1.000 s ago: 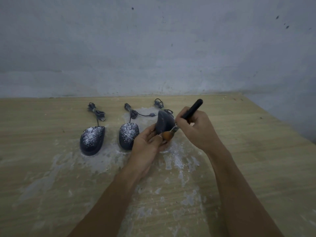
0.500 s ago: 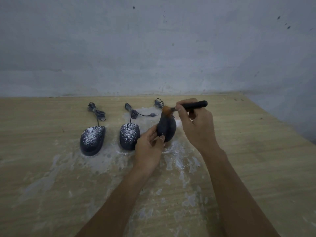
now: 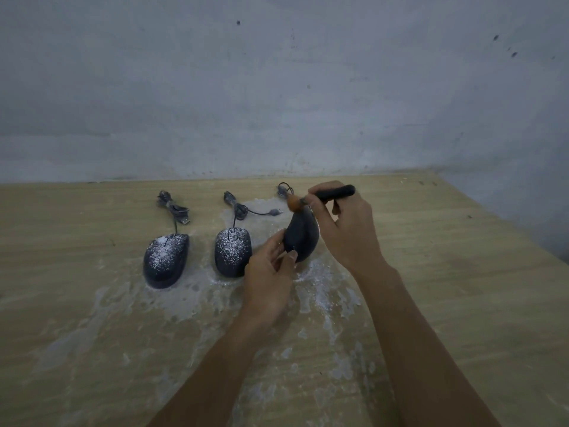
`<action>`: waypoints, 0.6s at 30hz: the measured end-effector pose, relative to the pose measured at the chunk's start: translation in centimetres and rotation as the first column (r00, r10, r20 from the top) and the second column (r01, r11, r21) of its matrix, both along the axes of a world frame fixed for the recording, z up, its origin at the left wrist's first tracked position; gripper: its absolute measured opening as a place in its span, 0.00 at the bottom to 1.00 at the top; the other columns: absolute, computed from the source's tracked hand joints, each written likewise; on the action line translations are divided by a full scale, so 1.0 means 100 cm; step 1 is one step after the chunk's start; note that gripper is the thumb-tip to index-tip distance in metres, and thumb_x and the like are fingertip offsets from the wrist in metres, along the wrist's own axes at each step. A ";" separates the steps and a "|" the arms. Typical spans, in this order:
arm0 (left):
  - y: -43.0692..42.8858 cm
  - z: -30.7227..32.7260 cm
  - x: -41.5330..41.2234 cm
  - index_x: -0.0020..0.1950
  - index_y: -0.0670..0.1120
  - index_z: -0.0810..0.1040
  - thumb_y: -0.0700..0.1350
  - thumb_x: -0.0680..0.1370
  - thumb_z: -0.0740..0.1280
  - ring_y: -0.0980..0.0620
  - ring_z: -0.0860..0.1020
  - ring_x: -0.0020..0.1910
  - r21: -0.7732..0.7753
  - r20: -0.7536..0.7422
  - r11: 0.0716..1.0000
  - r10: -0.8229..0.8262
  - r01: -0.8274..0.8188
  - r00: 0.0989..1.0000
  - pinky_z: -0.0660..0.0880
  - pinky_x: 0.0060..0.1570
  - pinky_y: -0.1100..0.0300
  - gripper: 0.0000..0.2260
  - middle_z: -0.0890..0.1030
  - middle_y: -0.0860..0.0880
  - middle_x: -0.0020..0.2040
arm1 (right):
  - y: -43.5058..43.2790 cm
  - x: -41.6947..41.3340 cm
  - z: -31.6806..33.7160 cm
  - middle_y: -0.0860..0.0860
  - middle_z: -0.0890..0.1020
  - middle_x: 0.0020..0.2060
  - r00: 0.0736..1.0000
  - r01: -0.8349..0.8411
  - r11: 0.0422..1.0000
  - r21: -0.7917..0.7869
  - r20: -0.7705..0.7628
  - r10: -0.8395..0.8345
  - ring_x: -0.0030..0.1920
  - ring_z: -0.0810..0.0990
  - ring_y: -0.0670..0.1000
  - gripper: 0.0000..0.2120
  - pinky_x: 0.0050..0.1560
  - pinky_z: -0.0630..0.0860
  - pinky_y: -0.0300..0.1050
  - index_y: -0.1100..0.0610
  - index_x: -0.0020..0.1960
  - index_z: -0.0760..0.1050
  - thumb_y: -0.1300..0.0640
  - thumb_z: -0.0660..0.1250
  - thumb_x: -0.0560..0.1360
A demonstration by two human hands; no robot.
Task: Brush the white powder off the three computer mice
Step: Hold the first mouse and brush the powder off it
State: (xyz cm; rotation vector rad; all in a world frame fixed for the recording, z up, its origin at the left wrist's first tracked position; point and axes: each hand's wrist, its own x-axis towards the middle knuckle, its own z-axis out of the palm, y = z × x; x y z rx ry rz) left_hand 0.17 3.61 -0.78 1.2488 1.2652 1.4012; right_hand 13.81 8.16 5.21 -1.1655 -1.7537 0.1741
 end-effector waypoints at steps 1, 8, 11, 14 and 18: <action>-0.001 0.001 0.001 0.73 0.43 0.72 0.33 0.80 0.64 0.55 0.79 0.63 0.002 -0.002 1.000 -0.003 0.003 1.000 0.75 0.64 0.58 0.21 0.81 0.48 0.64 | 0.001 0.001 -0.001 0.52 0.82 0.47 0.998 0.006 1.000 -0.016 0.056 -0.005 0.43 0.77 0.48 0.09 0.43 0.69 0.38 0.55 0.55 0.81 0.51 0.67 0.82; -0.003 0.001 0.001 0.71 0.45 0.74 0.34 0.81 0.64 0.56 0.80 0.62 0.013 -0.006 1.000 0.005 -0.005 1.000 0.77 0.63 0.51 0.19 0.82 0.50 0.63 | -0.006 0.000 0.010 0.47 0.78 0.40 0.995 -0.095 0.995 -0.010 0.019 0.095 0.38 0.73 0.37 0.09 0.38 0.67 0.29 0.54 0.51 0.79 0.49 0.65 0.80; -0.004 0.003 0.001 0.72 0.45 0.74 0.33 0.80 0.64 0.57 0.80 0.61 0.009 0.001 1.000 0.003 -0.003 1.000 0.76 0.64 0.52 0.20 0.82 0.50 0.62 | -0.007 0.003 0.010 0.41 0.79 0.40 0.985 -0.101 0.993 -0.057 0.136 0.108 0.38 0.73 0.35 0.06 0.38 0.66 0.28 0.51 0.51 0.79 0.51 0.66 0.81; -0.005 0.003 0.001 0.69 0.46 0.76 0.33 0.80 0.64 0.57 0.81 0.60 0.021 0.013 1.000 -0.003 0.003 1.000 0.78 0.62 0.51 0.18 0.83 0.52 0.60 | -0.011 0.000 0.011 0.39 0.75 0.30 0.987 -0.159 0.985 -0.061 0.013 0.160 0.33 0.74 0.38 0.05 0.32 0.66 0.28 0.49 0.45 0.76 0.52 0.65 0.79; -0.004 0.005 -0.001 0.68 0.47 0.76 0.34 0.81 0.63 0.54 0.81 0.59 -0.021 0.121 0.999 -0.038 0.041 0.992 0.80 0.54 0.60 0.17 0.84 0.51 0.59 | -0.011 0.007 0.012 0.42 0.77 0.37 0.985 -0.159 0.986 -0.052 0.058 0.162 0.36 0.74 0.38 0.03 0.36 0.68 0.30 0.49 0.49 0.79 0.52 0.67 0.80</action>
